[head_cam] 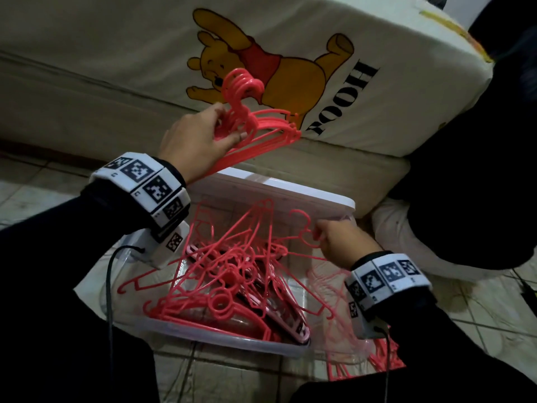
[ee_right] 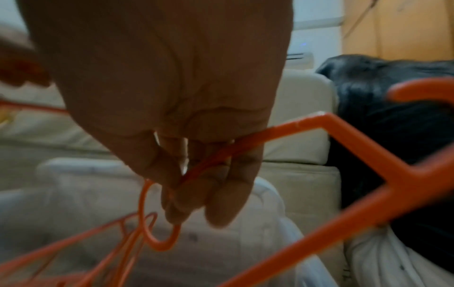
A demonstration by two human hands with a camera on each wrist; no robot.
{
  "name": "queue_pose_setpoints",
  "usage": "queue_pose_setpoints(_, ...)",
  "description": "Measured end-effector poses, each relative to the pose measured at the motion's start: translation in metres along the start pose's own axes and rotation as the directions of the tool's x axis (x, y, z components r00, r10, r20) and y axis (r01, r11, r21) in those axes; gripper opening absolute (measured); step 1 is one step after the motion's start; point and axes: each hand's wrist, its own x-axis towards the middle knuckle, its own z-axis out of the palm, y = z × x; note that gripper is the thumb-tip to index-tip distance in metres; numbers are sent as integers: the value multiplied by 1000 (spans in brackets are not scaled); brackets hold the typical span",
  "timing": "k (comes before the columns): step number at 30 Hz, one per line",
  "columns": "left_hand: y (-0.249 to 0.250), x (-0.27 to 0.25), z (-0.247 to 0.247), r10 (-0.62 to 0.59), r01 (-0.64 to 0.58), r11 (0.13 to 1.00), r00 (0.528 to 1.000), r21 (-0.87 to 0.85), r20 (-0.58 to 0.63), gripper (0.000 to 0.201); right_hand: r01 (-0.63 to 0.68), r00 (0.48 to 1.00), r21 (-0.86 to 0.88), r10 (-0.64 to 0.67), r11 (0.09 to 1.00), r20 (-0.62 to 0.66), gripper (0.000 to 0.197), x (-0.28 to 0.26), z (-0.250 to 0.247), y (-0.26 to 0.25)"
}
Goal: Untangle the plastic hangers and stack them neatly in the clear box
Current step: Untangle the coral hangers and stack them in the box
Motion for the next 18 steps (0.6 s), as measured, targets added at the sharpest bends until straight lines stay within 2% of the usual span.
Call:
queue_pose_setpoints(2, 0, 0, 0, 5, -5, 1000, 1000, 4, 4, 40, -12, 1000, -16, 12, 1000, 19, 29, 0, 6, -5)
queue_pose_setpoints(7, -2, -2, -1, 17, -17, 1000, 999, 19, 39, 38, 28, 998, -275, -40, 961, -40, 24, 1, 13, -16)
queue_pose_setpoints(9, -3, -1, 0, 14, -14, 1000, 999, 19, 33, 38, 1, 999, -236, -10, 972, -37, 24, 2, 7, -16)
queue_pose_setpoints(12, -3, -1, -1, 4, -4, 1000, 1000, 10, 8, 41, -85, 993, 18, 86, 996, -83, 22, 5, -11, -10)
queue_pose_setpoints(14, -4, 1, -2, -4, 4, 1000, 1000, 11, -11, 44, -99, 986, 249, 129, 963, -109, 18, 5, -18, -8)
queue_pose_setpoints(16, -4, 2, -2, -9, 9, 1000, 1000, 12, -20, 45, -84, 990, 463, 127, 883, -62, 16, 0, -17, -14)
queue_pose_setpoints(18, -3, 3, -1, -11, 11, 1000, 1000, 7, -16, 46, -78, 997, 679, 64, 730, 45, 23, -7, -12, -27)
